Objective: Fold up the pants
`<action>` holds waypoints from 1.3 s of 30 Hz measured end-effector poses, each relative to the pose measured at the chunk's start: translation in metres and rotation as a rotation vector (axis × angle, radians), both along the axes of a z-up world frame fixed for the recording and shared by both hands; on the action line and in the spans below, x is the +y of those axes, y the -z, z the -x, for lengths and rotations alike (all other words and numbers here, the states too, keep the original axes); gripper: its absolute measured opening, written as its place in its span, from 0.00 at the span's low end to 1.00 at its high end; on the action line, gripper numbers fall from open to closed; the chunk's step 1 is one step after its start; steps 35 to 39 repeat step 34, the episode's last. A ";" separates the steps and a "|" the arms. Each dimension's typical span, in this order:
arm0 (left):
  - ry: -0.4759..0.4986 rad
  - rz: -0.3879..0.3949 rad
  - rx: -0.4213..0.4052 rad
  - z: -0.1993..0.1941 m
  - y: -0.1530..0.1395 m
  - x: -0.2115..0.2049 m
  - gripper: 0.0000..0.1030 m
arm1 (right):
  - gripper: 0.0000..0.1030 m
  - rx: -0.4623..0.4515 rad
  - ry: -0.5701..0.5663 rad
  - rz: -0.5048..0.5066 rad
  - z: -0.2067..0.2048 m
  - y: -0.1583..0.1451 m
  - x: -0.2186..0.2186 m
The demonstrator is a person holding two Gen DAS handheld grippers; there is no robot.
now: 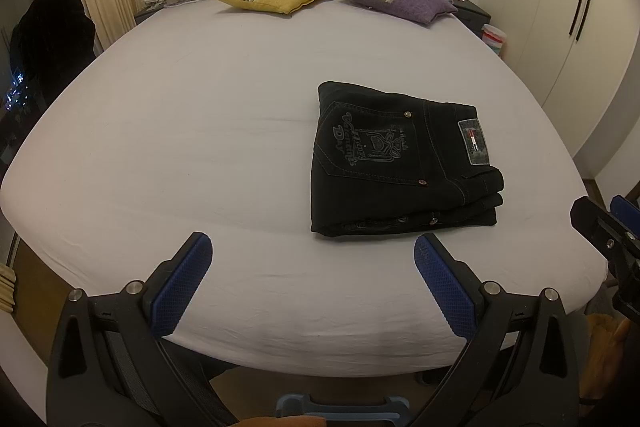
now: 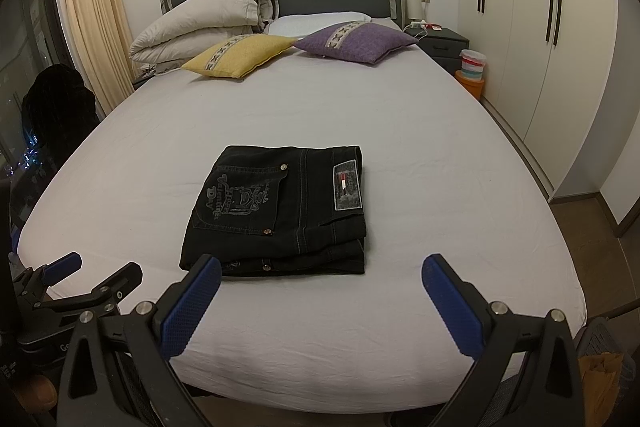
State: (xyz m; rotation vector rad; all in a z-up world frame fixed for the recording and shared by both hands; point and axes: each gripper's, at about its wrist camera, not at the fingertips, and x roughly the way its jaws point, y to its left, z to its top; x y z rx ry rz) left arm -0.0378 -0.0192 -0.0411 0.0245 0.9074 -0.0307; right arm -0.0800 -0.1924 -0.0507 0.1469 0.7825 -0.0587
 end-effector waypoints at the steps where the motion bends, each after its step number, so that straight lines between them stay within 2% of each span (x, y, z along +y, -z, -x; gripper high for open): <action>1: 0.001 0.000 0.000 0.000 0.000 0.000 1.00 | 1.00 0.000 0.001 0.000 0.000 0.000 0.000; 26: 0.011 -0.005 0.000 -0.002 0.002 0.003 1.00 | 1.00 0.007 -0.004 -0.003 0.004 0.008 0.001; 39: -0.020 -0.038 -0.020 -0.003 0.002 0.006 1.00 | 1.00 0.018 0.000 -0.015 0.006 0.016 -0.004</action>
